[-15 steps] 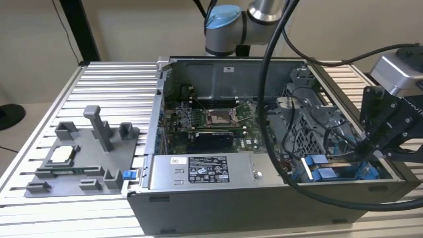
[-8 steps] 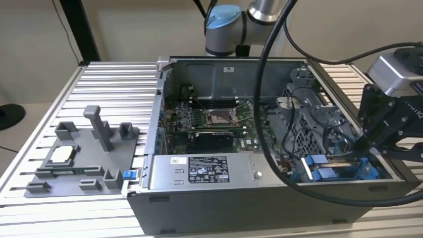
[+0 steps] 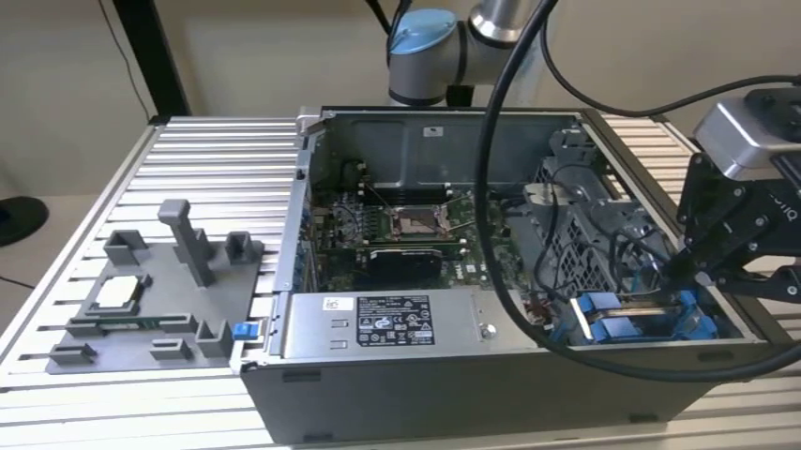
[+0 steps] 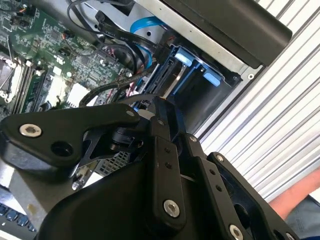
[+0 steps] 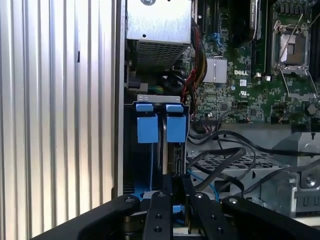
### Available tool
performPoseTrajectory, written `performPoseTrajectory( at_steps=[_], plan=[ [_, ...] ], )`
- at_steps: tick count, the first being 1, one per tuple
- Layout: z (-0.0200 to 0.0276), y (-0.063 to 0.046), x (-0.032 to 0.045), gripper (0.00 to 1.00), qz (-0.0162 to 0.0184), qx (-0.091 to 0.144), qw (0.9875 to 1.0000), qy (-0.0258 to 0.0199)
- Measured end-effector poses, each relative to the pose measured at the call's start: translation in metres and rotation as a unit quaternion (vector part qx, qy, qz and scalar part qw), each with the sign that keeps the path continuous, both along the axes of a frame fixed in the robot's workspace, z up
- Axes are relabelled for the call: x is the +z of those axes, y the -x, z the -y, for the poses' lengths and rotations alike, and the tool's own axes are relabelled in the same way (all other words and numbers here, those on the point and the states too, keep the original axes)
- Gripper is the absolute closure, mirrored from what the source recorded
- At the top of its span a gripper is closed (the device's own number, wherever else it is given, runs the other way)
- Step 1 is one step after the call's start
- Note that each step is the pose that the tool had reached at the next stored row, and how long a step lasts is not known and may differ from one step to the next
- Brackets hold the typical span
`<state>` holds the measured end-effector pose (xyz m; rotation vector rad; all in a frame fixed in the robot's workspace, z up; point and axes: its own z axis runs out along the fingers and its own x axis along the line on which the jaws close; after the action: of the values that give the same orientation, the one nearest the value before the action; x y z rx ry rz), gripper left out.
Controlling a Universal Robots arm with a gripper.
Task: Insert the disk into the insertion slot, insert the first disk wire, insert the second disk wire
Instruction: 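Insert the first disk wire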
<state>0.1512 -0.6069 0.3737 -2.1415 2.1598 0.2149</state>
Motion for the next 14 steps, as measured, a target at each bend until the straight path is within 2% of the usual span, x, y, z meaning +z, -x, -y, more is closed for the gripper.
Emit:
performPoseTrajectory(
  at_steps=[6, 14],
  plan=[
    [0.0001, 0.0000, -0.0001, 1.00, 0.0000, 0.000, 1.0000, 0.0000],
    [0.0001, -0.0011, -0.0002, 1.00, 0.0000, -0.001, 1.0000, -0.0024]
  ],
)
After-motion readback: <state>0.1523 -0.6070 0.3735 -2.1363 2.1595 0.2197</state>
